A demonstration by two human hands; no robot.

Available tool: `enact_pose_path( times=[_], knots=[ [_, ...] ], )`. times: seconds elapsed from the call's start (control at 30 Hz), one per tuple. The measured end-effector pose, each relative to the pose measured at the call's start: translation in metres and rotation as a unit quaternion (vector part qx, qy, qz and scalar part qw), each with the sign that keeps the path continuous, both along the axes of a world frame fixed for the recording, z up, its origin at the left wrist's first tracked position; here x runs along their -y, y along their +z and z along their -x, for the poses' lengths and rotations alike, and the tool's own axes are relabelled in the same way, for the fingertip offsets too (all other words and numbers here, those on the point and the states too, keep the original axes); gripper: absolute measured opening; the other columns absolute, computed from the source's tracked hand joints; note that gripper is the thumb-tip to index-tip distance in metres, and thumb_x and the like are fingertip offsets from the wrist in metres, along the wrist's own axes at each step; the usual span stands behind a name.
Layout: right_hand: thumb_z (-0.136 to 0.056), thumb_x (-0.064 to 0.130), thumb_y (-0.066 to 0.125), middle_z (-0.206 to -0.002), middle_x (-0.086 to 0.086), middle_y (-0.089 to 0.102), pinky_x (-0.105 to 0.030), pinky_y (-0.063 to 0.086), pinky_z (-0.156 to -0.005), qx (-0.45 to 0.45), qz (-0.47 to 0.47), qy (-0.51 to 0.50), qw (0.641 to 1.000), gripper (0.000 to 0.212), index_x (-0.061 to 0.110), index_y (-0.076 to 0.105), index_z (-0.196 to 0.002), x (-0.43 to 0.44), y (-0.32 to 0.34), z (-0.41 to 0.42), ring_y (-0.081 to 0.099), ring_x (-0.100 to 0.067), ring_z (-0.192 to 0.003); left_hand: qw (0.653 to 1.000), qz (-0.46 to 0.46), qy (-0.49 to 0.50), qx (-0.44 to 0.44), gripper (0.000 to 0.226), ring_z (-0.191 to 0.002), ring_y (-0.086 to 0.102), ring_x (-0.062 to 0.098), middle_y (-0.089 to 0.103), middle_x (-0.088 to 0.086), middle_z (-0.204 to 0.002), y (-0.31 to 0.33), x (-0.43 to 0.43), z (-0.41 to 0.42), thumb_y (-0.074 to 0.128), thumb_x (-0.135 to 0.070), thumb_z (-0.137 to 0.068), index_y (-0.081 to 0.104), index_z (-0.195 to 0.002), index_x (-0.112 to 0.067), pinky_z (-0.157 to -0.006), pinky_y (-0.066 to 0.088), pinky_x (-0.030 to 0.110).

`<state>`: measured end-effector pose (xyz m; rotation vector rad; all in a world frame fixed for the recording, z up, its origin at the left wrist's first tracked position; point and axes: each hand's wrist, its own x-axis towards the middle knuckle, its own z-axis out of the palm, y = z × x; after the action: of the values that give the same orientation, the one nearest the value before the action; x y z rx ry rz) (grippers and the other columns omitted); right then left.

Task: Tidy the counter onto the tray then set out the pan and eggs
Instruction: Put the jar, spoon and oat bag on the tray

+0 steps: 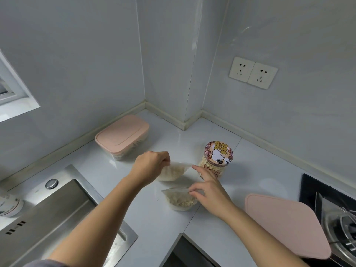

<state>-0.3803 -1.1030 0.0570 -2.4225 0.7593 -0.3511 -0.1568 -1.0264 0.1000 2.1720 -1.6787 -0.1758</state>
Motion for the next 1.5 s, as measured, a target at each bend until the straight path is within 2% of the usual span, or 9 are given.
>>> enact_pose_path(
  times=[0.23, 0.37, 0.6, 0.77, 0.87, 0.97, 1.13, 1.3, 1.5],
  knots=[
    [-0.085, 0.023, 0.071, -0.147, 0.005, 0.042, -0.032, 0.021, -0.112, 0.021, 0.05, -0.011, 0.998, 0.008, 0.026, 0.076, -0.078, 0.002, -0.005, 0.006, 0.027, -0.015, -0.14, 0.992, -0.041, -0.117, -0.034, 0.015, -0.067, 0.052, 0.013, 0.065, -0.01, -0.075, -0.008, 0.006, 0.036, 0.052, -0.022, -0.092, 0.066, -0.088, -0.022, -0.058, 0.038, 0.025],
    [-0.084, 0.024, 0.071, -0.127, 0.008, 0.057, -0.028, 0.026, -0.104, 0.011, 0.041, -0.024, 0.999, 0.007, 0.024, 0.076, -0.081, 0.003, -0.006, 0.007, 0.041, -0.011, -0.126, 0.99, -0.029, -0.13, -0.053, 0.015, -0.063, 0.049, 0.009, 0.063, -0.011, -0.075, -0.013, 0.003, 0.041, 0.053, -0.02, -0.093, 0.068, -0.089, -0.018, -0.054, 0.031, 0.014],
    [-0.084, 0.024, 0.071, -0.095, 0.009, 0.063, -0.026, 0.029, -0.09, 0.006, 0.041, -0.027, 0.999, 0.008, 0.019, 0.076, -0.081, 0.005, -0.007, -0.002, 0.052, -0.011, -0.1, 0.991, -0.006, -0.119, -0.067, 0.007, -0.069, 0.055, 0.012, 0.064, -0.013, -0.086, -0.022, -0.019, 0.032, 0.049, -0.026, -0.094, 0.055, -0.094, -0.027, -0.062, 0.047, 0.029],
    [-0.083, 0.023, 0.072, -0.088, 0.007, 0.063, -0.028, 0.03, -0.087, 0.008, 0.047, -0.026, 0.999, 0.008, 0.018, 0.075, -0.079, 0.008, -0.006, -0.005, 0.054, -0.014, -0.094, 0.985, -0.04, -0.167, 0.022, 0.039, -0.081, 0.052, 0.004, 0.058, -0.018, -0.093, -0.027, -0.029, 0.026, 0.049, -0.063, -0.08, 0.064, -0.092, -0.029, -0.064, 0.04, 0.021],
    [-0.082, 0.022, 0.072, -0.085, 0.005, 0.062, -0.03, 0.034, -0.087, 0.013, 0.041, -0.023, 0.999, 0.008, 0.016, 0.075, -0.076, 0.009, -0.003, -0.009, 0.055, -0.014, -0.09, 0.982, -0.01, -0.169, 0.09, 0.025, -0.069, 0.056, 0.015, 0.06, -0.01, -0.079, -0.036, -0.025, 0.027, 0.062, -0.046, -0.081, 0.061, -0.074, -0.022, -0.056, 0.036, 0.025],
    [-0.08, 0.017, 0.07, -0.079, 0.003, 0.06, -0.028, 0.035, -0.081, 0.048, 0.039, -0.027, 0.998, 0.009, 0.014, 0.074, -0.072, 0.011, 0.005, -0.012, 0.053, -0.013, -0.082, 0.984, 0.041, -0.126, 0.118, 0.028, -0.053, 0.051, 0.02, 0.053, -0.004, -0.059, -0.033, -0.022, 0.027, 0.055, -0.035, -0.081, 0.053, -0.058, -0.018, -0.046, 0.036, 0.025],
    [-0.078, 0.013, 0.071, -0.076, 0.005, 0.059, -0.02, 0.039, -0.075, 0.136, 0.052, -0.074, 0.987, 0.006, 0.015, 0.073, -0.073, 0.006, 0.017, -0.01, 0.051, -0.008, -0.077, 0.983, 0.124, -0.095, 0.094, 0.021, -0.06, 0.051, 0.01, 0.059, -0.01, -0.066, -0.016, -0.027, 0.026, 0.062, -0.035, -0.084, 0.061, -0.068, -0.022, -0.046, 0.04, 0.024],
    [-0.081, 0.017, 0.071, -0.079, -0.001, 0.06, -0.028, 0.037, -0.077, 0.021, 0.025, -0.029, 0.999, 0.009, 0.01, 0.074, -0.075, -0.002, -0.005, -0.011, 0.055, -0.018, -0.081, 0.989, 0.021, -0.104, 0.103, 0.021, -0.062, 0.059, 0.018, 0.06, -0.007, -0.066, -0.048, -0.029, 0.026, 0.065, -0.035, -0.083, 0.06, -0.068, -0.021, -0.046, 0.031, 0.024],
    [-0.08, 0.016, 0.069, -0.077, 0.003, 0.058, -0.02, 0.039, -0.074, 0.078, 0.03, -0.051, 0.995, 0.007, 0.014, 0.074, -0.076, -0.003, 0.003, -0.006, 0.052, -0.013, -0.079, 0.984, 0.093, -0.115, 0.103, 0.017, -0.059, 0.053, 0.013, 0.058, -0.011, -0.064, -0.036, -0.035, 0.026, 0.069, -0.03, -0.079, 0.06, -0.067, -0.022, -0.045, 0.029, 0.02]
  ],
)
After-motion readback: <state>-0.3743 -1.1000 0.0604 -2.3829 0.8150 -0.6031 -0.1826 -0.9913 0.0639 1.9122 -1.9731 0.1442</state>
